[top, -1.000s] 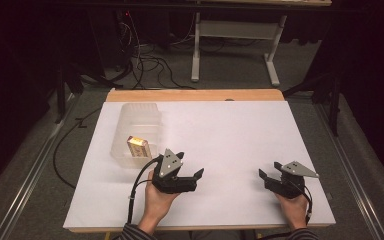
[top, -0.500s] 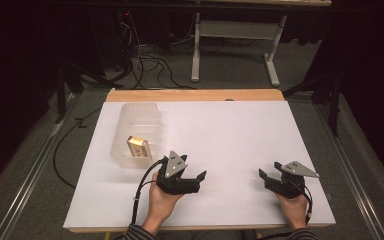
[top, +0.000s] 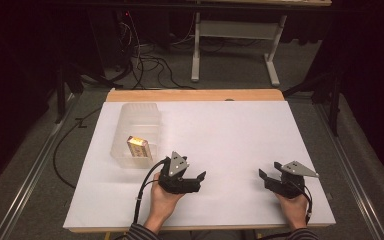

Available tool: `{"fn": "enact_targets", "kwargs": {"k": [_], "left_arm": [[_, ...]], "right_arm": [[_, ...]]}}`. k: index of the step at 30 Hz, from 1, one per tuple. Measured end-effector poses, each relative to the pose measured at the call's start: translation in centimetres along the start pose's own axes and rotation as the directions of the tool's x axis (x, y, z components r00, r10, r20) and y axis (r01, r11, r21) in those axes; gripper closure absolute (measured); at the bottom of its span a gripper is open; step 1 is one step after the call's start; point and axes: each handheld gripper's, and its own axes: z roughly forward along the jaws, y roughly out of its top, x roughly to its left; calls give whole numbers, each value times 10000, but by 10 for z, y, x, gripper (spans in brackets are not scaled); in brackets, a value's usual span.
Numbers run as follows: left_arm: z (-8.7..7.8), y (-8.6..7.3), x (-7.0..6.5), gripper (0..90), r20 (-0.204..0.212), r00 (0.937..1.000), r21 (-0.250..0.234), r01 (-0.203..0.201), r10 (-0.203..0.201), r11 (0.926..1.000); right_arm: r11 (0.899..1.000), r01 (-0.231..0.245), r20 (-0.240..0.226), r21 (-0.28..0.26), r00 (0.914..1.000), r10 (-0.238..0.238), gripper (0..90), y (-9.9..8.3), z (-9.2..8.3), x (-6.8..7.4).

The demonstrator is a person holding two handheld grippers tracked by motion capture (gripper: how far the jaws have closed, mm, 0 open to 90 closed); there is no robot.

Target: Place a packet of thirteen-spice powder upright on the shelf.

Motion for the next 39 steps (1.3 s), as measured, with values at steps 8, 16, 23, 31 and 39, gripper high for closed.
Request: {"fn": "enact_targets", "kwargs": {"k": [8,16,23,31,39], "left_arm": [[10,-6,4,209,-278,9996,-16,-86,86,10000],[20,-7,9,213,-496,9988,-146,-16,8,9999],[27,-8,12,216,-605,9982,-188,35,-46,9998],[36,-11,15,217,-686,9976,-159,64,-75,9999],[43,-16,17,218,-817,9966,-299,50,-75,9995]], "right_arm": [[10000,20,14,14,10000,-20,318,0,0,0],[10000,44,9,-21,10000,-44,317,0,0,1],[10000,41,25,-18,10000,-41,317,0,0,1],[10000,61,68,7,10000,-62,317,0,0,1],[9999,139,85,33,9999,-139,316,0,0,1]]}}
